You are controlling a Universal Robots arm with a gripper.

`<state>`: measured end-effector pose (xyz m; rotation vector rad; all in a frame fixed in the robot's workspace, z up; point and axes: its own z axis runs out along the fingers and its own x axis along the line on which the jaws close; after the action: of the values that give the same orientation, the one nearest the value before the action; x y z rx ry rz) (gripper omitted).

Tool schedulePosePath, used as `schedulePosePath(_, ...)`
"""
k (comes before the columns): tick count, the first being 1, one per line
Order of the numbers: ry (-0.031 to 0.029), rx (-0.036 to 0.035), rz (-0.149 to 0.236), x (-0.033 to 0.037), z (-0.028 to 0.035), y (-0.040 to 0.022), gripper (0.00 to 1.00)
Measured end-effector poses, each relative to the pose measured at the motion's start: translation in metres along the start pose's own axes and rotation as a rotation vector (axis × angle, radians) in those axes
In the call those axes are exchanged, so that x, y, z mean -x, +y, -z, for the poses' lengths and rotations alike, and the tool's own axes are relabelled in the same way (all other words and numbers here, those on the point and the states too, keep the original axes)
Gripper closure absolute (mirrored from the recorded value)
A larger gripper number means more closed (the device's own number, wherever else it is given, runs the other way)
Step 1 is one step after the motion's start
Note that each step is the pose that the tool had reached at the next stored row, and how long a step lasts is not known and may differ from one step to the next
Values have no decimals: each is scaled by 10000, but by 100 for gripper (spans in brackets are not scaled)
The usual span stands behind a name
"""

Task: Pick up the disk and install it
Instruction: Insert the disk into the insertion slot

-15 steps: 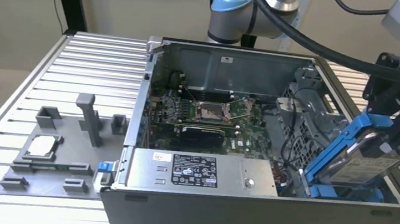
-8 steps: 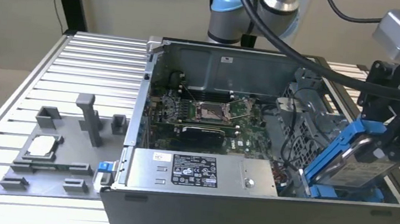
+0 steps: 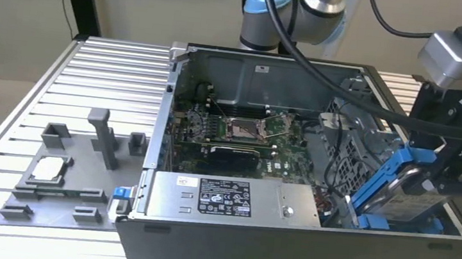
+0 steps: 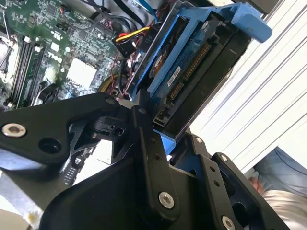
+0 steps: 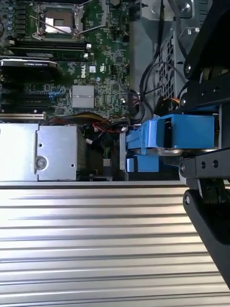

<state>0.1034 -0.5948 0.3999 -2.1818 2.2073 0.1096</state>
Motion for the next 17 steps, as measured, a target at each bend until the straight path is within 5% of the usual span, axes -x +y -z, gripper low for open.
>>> schedulePosePath(10, -2, -2, -29, -13, -180, -2, 100)
schedulePosePath(17, 4, -2, -30, -14, -187, -2, 100)
